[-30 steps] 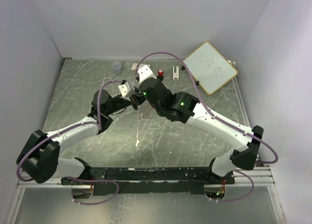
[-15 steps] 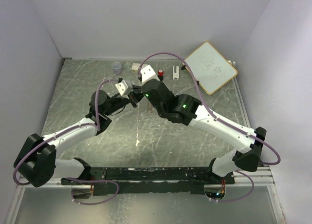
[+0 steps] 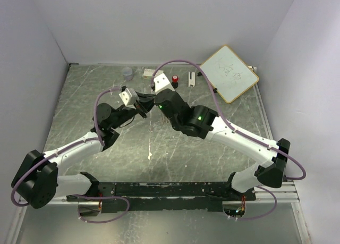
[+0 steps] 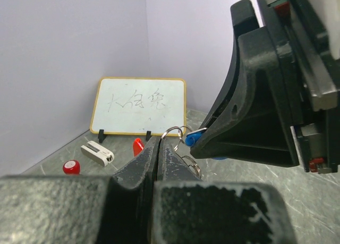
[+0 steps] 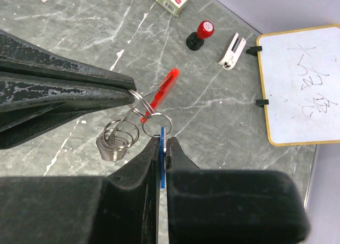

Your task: Remove the keys from the keyring

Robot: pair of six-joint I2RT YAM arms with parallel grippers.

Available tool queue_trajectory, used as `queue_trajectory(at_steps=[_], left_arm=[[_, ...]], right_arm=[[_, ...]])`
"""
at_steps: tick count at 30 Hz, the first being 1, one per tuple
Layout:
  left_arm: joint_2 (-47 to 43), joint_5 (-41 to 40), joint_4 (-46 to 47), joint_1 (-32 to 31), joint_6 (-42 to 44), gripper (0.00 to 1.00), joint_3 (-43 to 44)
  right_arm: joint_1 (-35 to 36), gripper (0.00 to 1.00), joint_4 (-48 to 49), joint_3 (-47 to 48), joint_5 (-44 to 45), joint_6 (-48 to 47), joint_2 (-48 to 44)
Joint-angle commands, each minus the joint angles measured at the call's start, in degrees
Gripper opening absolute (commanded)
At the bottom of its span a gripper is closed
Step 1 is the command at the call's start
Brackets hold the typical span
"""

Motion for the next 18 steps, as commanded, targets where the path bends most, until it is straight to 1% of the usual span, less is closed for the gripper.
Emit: queue_trajectory(at_steps=[1, 9, 18], left_arm=[[-2.0, -1.42, 5.67, -0.2, -1.91, 0.07, -0.71], [-0.91, -3.58, 4.1, -0.22, -1.43, 0.07, -0.46], [1.2, -6.85, -0.69, -0.21, -1.0, 0.07, 1.51]], right_arm=[[0.31, 0.0, 2.27, -0.72, 1.04, -0.12, -1.23], [0.26, 0.0, 2.58, -0.24, 1.17, -0.57, -1.67], [0.26, 0.0, 2.24, 0.05, 1.31, -0.65, -2.1]])
